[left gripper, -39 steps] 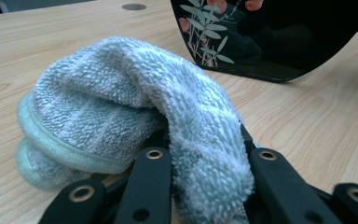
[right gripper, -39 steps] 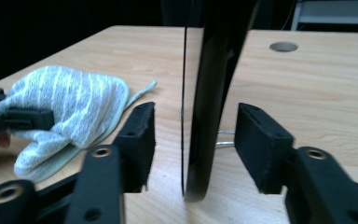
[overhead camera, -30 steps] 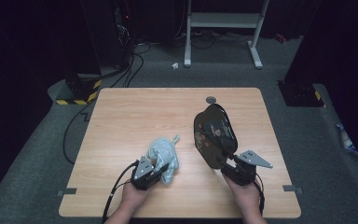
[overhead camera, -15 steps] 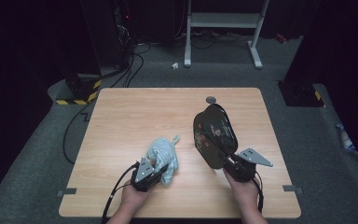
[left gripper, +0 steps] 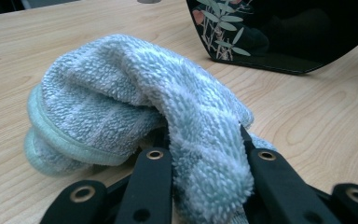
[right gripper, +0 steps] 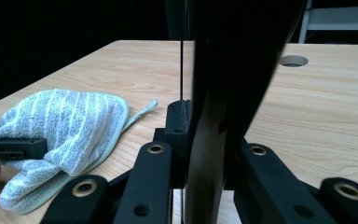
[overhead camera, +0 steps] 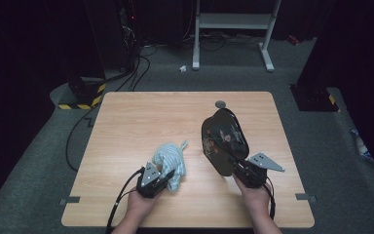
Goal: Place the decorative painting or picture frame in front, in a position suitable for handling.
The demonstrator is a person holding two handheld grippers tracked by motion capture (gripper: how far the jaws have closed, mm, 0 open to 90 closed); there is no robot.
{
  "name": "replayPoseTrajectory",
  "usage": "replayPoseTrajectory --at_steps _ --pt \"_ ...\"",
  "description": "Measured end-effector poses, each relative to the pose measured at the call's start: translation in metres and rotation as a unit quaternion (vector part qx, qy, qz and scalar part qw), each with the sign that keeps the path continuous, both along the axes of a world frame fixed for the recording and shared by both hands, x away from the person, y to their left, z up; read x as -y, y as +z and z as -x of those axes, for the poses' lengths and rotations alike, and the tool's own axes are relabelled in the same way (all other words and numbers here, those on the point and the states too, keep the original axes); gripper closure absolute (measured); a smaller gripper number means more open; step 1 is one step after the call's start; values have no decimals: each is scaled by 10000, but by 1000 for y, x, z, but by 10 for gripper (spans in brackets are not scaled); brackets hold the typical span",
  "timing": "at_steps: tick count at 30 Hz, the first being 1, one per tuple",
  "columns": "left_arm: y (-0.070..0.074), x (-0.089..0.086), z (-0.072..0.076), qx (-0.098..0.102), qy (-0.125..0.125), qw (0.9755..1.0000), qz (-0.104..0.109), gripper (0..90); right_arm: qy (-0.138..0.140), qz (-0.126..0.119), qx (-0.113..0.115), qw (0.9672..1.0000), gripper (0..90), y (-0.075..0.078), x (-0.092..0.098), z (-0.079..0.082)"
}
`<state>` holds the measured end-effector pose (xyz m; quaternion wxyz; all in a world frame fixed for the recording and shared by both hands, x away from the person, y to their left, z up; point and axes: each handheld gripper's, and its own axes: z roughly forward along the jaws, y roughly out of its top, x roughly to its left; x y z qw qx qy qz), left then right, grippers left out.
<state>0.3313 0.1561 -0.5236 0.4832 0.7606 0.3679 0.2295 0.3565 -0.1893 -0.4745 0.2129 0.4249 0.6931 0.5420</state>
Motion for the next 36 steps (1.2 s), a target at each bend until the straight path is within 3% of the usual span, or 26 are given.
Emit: replayPoseTrajectory --at_steps 7,16,22,28,30,33,36 --pt "-1 -1 -2 -81 95 9999 59 771 -1 -45 96 9999 806 0 0 -1" --pt "0 -2 0 -9 128 9998 118 776 -60 -29 216 9997 806 5 5 7" --pt "6 -8 -3 -115 157 9992 353 784 -23 10 259 9997 804 -1 10 16" --pt "46 -7 -7 241 147 9989 365 789 16 33 284 9996 803 -3 10 17" --pt "51 -7 -8 285 137 9989 351 790 22 16 283 9996 802 -4 10 17" --pt "78 -1 -13 551 115 9978 355 793 34 9 306 9995 800 -4 9 17" --pt "91 4 -15 690 84 9970 334 792 56 4 313 9995 797 -5 9 17"
